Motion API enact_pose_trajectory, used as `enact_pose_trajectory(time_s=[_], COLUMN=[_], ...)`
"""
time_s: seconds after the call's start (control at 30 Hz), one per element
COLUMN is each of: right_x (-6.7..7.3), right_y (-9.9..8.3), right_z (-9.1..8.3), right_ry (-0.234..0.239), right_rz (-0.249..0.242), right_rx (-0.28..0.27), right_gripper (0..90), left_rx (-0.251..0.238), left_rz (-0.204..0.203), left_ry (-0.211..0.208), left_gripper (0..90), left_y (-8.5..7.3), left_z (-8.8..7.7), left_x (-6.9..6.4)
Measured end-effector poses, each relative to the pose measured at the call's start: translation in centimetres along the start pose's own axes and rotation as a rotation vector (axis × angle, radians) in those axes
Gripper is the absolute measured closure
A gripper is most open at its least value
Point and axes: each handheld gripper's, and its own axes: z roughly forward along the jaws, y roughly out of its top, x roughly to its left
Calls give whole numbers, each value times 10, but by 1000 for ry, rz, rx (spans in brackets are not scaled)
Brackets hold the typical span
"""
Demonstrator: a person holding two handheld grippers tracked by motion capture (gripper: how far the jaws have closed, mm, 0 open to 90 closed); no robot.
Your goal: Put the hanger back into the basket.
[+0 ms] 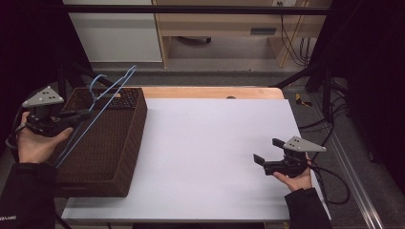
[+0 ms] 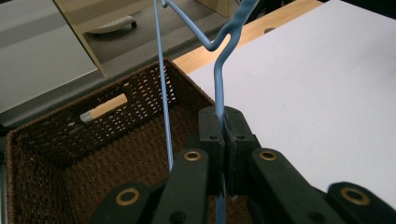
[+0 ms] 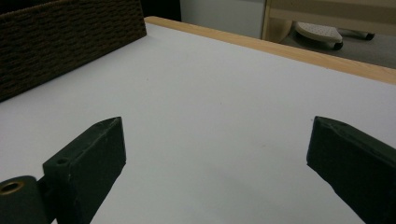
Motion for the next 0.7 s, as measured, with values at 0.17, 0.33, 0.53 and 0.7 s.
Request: enact_pose_trajectory(time_s=[0.17,0.33,0.53,0.7], right_x=[0,0,0,-1], right_y=[0,0,0,0], right_z=[0,0,0,0], right_ry=[0,-1,-5,-7], right_rz=[2,-1,-2,0], right_rx=[1,-2,-2,-1], right_gripper=[49,49,48,47], left_rx=[21,43,87,128], left_rz=[-10,-13,-3,9], left_ry=[6,-12,-40,-55], left_gripper=[874,874,874,874], left_y=[-15,-30,-45,-58], left_z=[3,5,16,27], left_x=[11,18,19,18])
